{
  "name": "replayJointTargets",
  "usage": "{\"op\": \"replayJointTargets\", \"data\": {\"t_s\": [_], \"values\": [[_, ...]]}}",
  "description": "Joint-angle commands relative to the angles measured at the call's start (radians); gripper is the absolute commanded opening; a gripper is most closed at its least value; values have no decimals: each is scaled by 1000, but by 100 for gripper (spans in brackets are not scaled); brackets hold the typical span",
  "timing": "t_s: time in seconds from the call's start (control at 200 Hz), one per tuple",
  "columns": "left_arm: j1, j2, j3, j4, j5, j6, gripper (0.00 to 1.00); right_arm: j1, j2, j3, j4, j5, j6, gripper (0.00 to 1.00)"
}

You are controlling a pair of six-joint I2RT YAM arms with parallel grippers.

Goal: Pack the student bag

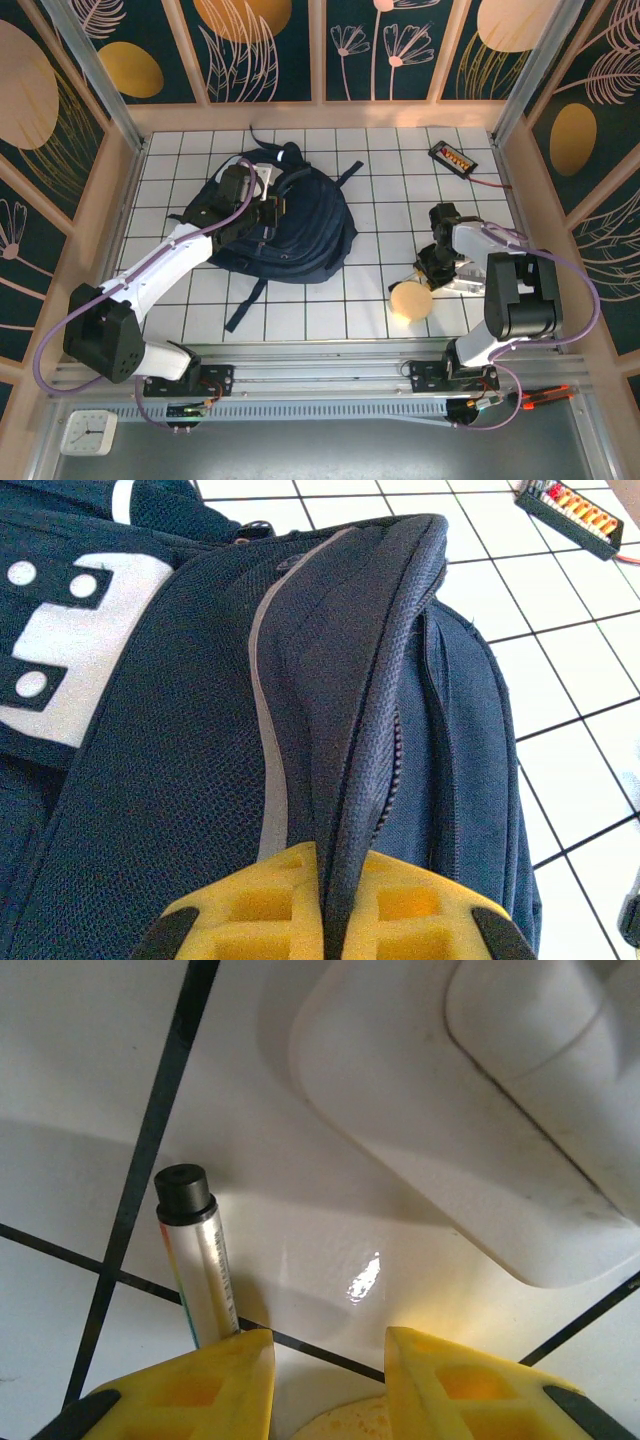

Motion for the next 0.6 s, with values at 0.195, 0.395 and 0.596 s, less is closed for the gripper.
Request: {"op": "replayJointTargets", "data": {"t_s": [0.195,0.395,0.596], "values": [[4,-46,-1,43,-5,3,0,3,15,50,-18,24,-6,35],[4,-47,-11,52,-5,-6,0,4,-3,75,-36,24,-7,35],[4,-48,-11,57,-5,-14,0,3,41,83,-9,19,-17,34]]}}
